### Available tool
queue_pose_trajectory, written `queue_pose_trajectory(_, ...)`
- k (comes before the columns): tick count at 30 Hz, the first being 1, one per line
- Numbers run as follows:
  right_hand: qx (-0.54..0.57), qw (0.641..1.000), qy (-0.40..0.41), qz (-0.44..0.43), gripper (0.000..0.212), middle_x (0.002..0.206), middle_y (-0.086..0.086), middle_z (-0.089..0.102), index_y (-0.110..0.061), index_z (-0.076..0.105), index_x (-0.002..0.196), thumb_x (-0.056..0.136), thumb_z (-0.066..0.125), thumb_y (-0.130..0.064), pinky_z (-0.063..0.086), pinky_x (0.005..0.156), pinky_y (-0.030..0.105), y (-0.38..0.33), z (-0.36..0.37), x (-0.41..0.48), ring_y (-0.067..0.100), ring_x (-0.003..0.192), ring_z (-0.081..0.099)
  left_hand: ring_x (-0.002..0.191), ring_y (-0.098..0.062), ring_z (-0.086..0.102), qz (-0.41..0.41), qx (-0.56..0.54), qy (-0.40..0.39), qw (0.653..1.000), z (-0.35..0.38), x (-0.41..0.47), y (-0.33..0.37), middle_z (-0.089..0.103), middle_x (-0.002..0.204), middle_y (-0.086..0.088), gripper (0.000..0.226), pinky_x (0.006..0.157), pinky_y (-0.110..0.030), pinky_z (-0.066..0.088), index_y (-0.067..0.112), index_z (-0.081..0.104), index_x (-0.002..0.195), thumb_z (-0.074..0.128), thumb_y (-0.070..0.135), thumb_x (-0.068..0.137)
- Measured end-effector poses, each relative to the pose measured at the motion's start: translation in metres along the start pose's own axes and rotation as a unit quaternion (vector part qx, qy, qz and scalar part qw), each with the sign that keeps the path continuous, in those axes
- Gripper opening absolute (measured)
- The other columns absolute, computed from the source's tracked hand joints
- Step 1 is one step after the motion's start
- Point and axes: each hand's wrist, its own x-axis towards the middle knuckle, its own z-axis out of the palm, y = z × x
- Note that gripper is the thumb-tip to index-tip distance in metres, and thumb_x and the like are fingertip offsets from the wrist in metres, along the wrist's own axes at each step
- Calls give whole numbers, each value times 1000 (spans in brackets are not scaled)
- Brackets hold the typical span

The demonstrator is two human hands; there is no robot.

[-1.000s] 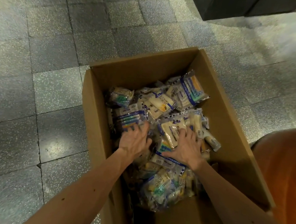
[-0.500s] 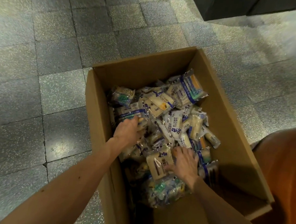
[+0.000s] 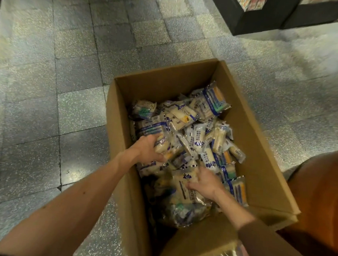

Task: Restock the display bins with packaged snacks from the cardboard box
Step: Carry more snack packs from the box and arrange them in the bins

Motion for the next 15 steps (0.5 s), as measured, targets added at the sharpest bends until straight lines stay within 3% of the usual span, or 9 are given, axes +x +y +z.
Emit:
queue_pose_trajectory(4, -71, 996, 33, -32, 82, 137, 6, 57, -11, 33, 150, 87, 73, -45, 47, 102, 37, 11, -30, -44, 25, 122, 56, 124, -20, 55, 17, 9, 5, 1000, -1, -43, 24, 57, 137, 2, 91, 102, -31, 45, 18, 41, 147, 88, 39, 72)
queue_pose_trajectory(7, -130, 988, 39, -72, 72, 127, 6, 62, -10, 40, 143, 87, 73, -42, 53, 94, 42, 16, -47, -81, 23, 109, 63, 127, -20, 53, 27, 33, 16, 999, 1, -93, 45, 53, 143, 2, 98, 99, -26, 41, 18, 32, 152, 86, 38, 74)
queue_pose_trajectory(10, -167, 977, 24, -128, 79, 141, 8, 55, -11, 33, 150, 89, 71, -43, 50, 98, 40, 18, -58, -122, 25, 121, 57, 109, -19, 62, 19, 41, 45, 998, 8, -157, 58, 65, 125, 2, 69, 91, -29, 49, 20, 53, 131, 87, 36, 73)
queue_pose_trajectory(12, -191, 965, 13, -176, 81, 144, 7, 52, -11, 33, 150, 88, 72, -45, 48, 101, 39, 15, -62, -149, 25, 127, 53, 93, -14, 63, 21, 25, 77, 997, 16, -210, 61, 68, 105, 6, 48, 84, -30, 51, 23, 57, 112, 87, 31, 75)
queue_pose_trajectory(15, -219, 943, 5, -251, 78, 138, 5, 56, -12, 40, 142, 84, 74, -50, 49, 96, 37, 3, -57, -187, 24, 120, 56, 82, -9, 66, 16, -6, 125, 992, 36, -293, 55, 70, 94, 9, 41, 80, -33, 56, 23, 60, 106, 87, 28, 75)
